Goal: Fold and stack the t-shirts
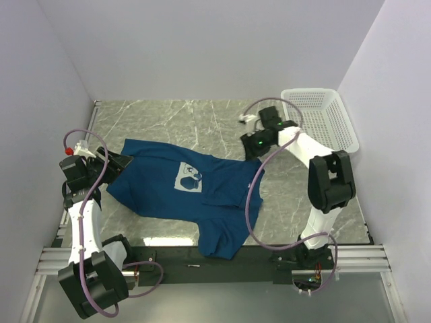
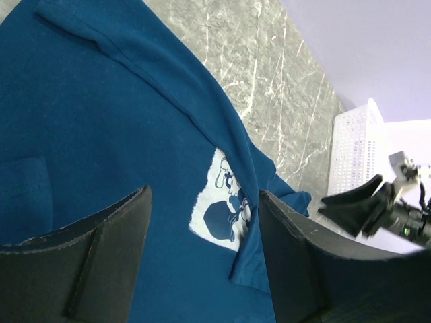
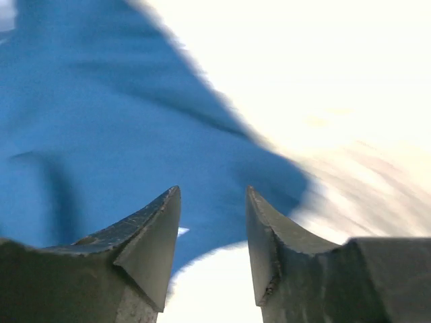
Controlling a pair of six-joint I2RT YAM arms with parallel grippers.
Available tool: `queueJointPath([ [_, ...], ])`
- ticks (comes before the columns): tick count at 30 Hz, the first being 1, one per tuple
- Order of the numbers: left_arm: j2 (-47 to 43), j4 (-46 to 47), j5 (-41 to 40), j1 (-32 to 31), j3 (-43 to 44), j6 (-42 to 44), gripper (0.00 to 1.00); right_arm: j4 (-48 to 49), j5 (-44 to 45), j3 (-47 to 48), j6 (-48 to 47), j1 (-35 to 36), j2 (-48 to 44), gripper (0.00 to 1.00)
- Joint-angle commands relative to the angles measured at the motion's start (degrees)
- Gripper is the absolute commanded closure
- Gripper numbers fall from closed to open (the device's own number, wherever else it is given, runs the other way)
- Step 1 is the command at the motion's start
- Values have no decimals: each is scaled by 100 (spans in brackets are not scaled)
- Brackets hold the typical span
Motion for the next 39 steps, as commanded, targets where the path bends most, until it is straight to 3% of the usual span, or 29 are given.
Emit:
queueJointPath([
  [1,15,233,178,-10,-47,47,30,255,766,83,275,-282,-13,49],
  [8,-20,215,178,-18,-39,56,30,-61,767,637,424,-642,752,49],
  [18,-2,242,213,-10,-56,47,30,-219,705,717,389,-748,1210,50],
  [21,-2,268,213,-18,-65,38,30,-185,827,717,328,-748,1184,57],
  [25,6,259,222,-18,-56,55,30,-193,881,804,240,-801,1157,81],
  [28,6,268,222,-10,-65,38,30,-193,1056,1006,161,-819,1192,89],
  [39,50,242,195,-9,-47,56,30,-421,1997,2491,117,-1003,1983,96],
])
